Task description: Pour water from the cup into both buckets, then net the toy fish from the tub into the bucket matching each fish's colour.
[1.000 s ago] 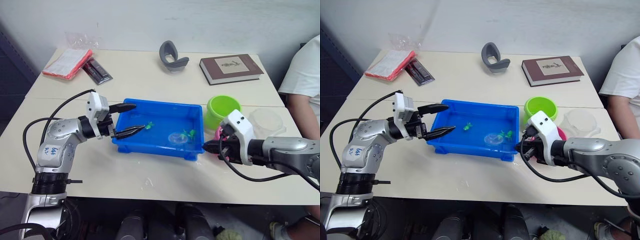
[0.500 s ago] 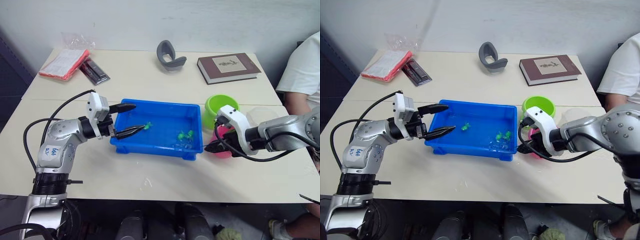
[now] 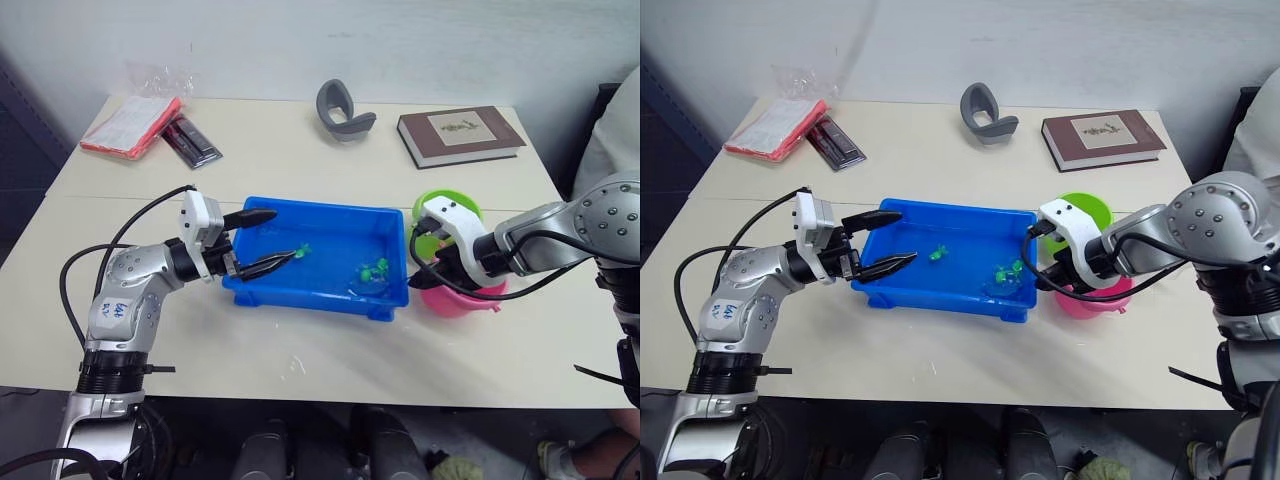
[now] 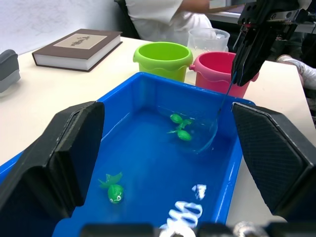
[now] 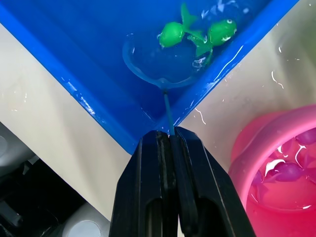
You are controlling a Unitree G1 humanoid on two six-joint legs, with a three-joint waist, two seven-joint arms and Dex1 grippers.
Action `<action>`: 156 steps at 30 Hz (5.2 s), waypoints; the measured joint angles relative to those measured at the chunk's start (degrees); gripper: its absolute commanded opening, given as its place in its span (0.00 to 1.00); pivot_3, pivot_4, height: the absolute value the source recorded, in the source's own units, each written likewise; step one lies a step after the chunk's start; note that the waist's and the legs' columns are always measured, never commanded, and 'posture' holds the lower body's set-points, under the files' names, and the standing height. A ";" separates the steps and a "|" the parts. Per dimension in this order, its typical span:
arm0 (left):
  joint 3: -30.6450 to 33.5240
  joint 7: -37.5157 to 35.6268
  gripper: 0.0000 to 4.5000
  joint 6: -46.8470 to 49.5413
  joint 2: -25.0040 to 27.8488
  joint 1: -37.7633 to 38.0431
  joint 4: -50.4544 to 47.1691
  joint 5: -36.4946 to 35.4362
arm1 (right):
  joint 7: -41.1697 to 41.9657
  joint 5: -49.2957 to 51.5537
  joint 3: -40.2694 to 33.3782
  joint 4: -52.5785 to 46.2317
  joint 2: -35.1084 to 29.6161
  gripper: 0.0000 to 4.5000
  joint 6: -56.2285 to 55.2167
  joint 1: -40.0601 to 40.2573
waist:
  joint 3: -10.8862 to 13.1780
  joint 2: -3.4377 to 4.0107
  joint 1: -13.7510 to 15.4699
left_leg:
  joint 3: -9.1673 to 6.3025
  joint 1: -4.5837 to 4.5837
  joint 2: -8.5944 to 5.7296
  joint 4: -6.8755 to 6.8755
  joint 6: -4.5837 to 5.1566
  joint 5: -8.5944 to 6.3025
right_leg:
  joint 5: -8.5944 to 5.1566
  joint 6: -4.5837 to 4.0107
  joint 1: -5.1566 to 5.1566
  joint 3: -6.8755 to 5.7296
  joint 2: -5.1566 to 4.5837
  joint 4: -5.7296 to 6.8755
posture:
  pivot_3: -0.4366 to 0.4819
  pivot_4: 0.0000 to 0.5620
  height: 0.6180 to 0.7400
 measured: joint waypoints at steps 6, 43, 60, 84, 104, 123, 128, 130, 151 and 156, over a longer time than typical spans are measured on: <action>-0.01 0.26 0.98 -0.65 -0.24 -0.02 0.30 0.05 | -1.17 -6.53 -0.22 0.43 4.32 0.00 0.00 -1.67 | 0.00 0.00 -0.19 | 0.01 0.01 0.03 0.00 -0.02 0.00 | 0.00 0.00 -0.01 0.00 0.00 0.00 | 0.48 0.27 1.00; 0.10 0.12 0.98 -1.10 0.64 -0.09 2.18 0.11 | 13.89 -36.85 -4.41 -13.43 10.10 0.00 -1.96 6.65 | 0.00 0.01 -0.20 | -0.02 0.00 0.00 -0.20 -0.02 0.00 | 0.00 0.00 -0.01 -0.04 0.05 -0.19 | 0.48 0.27 1.00; 0.09 -0.28 0.98 -1.10 1.45 -0.37 2.21 0.11 | 24.74 -37.63 -2.14 -14.52 10.20 0.00 -0.12 5.25 | 0.00 0.01 -0.19 | -0.08 -0.02 0.01 -0.26 -0.03 0.00 | 0.00 0.00 -0.01 -0.11 0.01 -0.27 | 0.48 0.27 1.00; 3.38 -3.56 0.98 1.00 10.92 3.42 1.78 -0.05 | 13.96 -49.04 -9.54 -9.16 27.83 0.00 -2.69 7.73 | 0.00 0.01 -1.00 | -0.10 -0.02 -0.01 -0.32 -0.06 0.01 | 0.00 0.00 -0.01 -0.14 0.06 -0.26 | 0.48 0.27 1.00; 4.32 -4.92 0.98 4.88 13.78 5.95 -1.37 -0.46 | 22.00 -54.70 -5.04 -16.19 23.73 0.00 -22.43 16.59 | 0.01 0.02 -1.61 | -0.13 -0.04 -0.01 -0.36 -0.08 -0.01 | -0.01 -0.01 -0.03 -0.17 0.07 -0.31 | 0.48 0.27 1.00; 4.98 -6.15 0.98 3.41 12.51 3.01 -1.80 -1.03 | 34.70 -55.18 -18.82 -31.13 12.66 0.00 -43.90 37.60 | 0.01 0.01 -0.78 | -0.13 -0.01 -0.02 -0.36 -0.09 -0.01 | -0.01 -0.01 0.01 -0.18 0.10 -0.32 | 0.48 0.27 1.00; 3.91 -6.30 0.98 3.32 11.17 1.10 -0.08 -1.01 | 36.20 -53.05 -25.71 -33.82 12.30 0.00 -47.26 41.16 | 0.01 0.01 -0.38 | -0.06 0.04 -0.01 -0.35 -0.08 -0.01 | 0.00 0.00 0.02 -0.12 0.16 -0.29 | 0.48 0.27 1.00; 2.67 -6.78 0.98 3.58 10.62 -0.42 0.77 -1.01 | 36.19 -52.49 -30.43 -34.02 12.25 0.00 -49.02 43.07 | 0.01 0.00 -0.01 | -0.06 0.04 -0.02 -0.33 -0.08 -0.01 | 0.00 0.00 0.03 -0.12 0.16 -0.29 | 0.48 0.27 1.00; -1.37 -7.23 0.98 1.32 4.20 -6.78 4.80 0.13 | 33.96 -80.29 -37.56 -8.15 2.25 0.00 -88.28 55.37 | 0.00 -0.01 1.21 | 0.19 0.22 -0.11 -0.31 -0.01 0.01 | 0.06 0.12 0.11 0.12 0.20 -0.27 | 0.48 0.27 1.00; -2.21 -7.29 0.98 1.25 3.93 -6.78 4.81 0.25 | 31.80 -87.46 -34.61 -5.77 1.54 0.00 -96.31 55.24 | 0.00 0.00 0.64 | 0.20 0.25 -0.07 -0.30 -0.05 0.03 | 0.06 0.12 0.11 0.15 0.22 -0.24 | 0.48 0.27 1.00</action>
